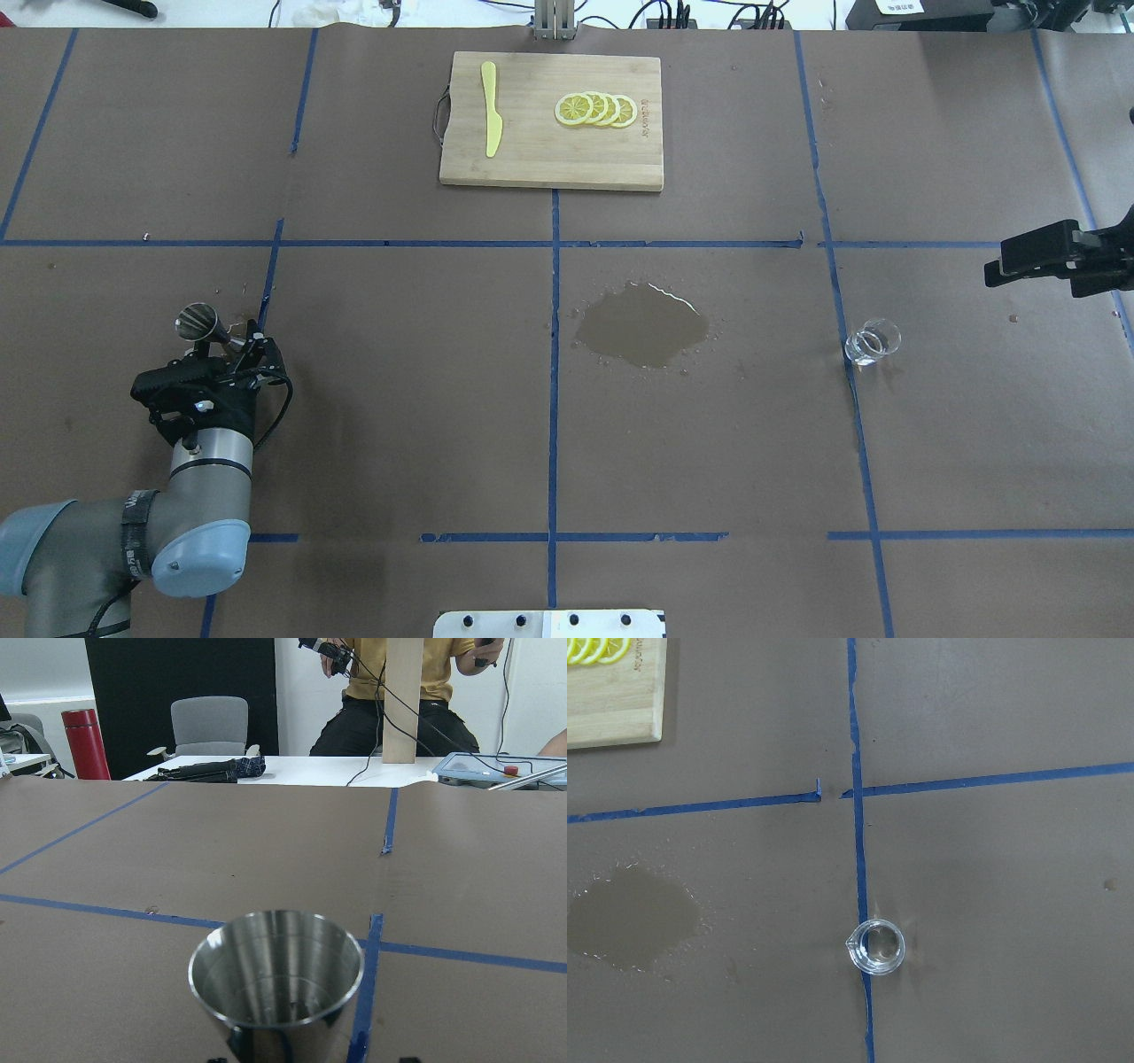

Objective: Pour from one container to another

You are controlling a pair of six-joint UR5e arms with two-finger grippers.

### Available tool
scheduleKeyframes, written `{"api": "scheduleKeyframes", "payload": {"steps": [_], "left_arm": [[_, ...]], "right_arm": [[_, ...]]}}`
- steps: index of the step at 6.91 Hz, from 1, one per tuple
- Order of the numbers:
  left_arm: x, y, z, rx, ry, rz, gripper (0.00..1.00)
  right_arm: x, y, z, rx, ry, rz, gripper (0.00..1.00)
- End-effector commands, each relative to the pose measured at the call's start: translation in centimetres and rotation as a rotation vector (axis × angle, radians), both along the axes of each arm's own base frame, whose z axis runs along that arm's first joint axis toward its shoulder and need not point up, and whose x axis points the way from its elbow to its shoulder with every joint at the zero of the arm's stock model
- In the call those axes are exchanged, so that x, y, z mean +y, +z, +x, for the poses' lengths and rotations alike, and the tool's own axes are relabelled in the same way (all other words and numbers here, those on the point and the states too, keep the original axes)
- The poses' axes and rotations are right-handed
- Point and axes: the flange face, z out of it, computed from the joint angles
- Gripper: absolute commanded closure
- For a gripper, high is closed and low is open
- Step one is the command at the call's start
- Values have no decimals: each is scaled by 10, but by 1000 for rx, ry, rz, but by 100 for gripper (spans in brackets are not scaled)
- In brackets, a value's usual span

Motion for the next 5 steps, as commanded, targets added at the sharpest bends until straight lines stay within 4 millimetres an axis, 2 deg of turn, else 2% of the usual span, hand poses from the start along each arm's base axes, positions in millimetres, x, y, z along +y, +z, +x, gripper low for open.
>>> {"api": "scheduleKeyframes", "payload": {"steps": [1, 5], "left_arm": [[-4, 3, -3, -23, -6, 8, 39], [-5, 9, -1, -34, -8, 9, 48]], "right_arm": [[1, 0, 0, -1, 2, -3, 0], [1, 0, 0, 0, 2, -4, 0]]}}
